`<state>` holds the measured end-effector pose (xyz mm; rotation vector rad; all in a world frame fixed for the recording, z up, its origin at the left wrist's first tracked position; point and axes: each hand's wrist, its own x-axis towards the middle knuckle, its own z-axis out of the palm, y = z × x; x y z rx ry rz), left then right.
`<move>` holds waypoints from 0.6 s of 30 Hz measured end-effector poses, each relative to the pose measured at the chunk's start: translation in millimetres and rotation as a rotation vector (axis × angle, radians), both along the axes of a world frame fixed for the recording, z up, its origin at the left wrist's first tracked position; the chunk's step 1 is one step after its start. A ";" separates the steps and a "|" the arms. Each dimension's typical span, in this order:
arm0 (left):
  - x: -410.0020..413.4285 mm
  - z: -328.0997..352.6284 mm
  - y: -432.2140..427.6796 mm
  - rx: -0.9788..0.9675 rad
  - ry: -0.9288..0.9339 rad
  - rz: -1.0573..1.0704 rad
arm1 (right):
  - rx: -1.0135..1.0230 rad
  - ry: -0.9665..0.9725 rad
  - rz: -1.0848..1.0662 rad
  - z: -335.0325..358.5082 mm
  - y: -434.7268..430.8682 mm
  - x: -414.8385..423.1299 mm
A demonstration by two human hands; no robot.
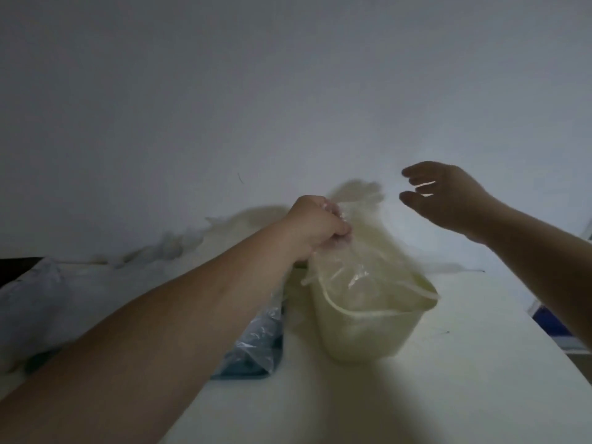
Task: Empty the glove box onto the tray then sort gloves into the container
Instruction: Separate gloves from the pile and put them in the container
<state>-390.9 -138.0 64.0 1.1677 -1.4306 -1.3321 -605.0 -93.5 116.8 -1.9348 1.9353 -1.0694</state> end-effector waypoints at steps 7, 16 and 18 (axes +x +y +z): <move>-16.4 -1.8 -14.9 -0.176 -0.553 0.024 | 0.380 0.411 0.327 -17.8 36.0 49.4; 33.2 -3.3 0.5 -0.387 -0.362 0.238 | 0.636 0.715 0.293 -72.4 -6.9 100.1; 49.8 -2.8 12.0 -0.386 -0.339 0.229 | 0.691 0.766 0.292 -80.7 -15.4 109.1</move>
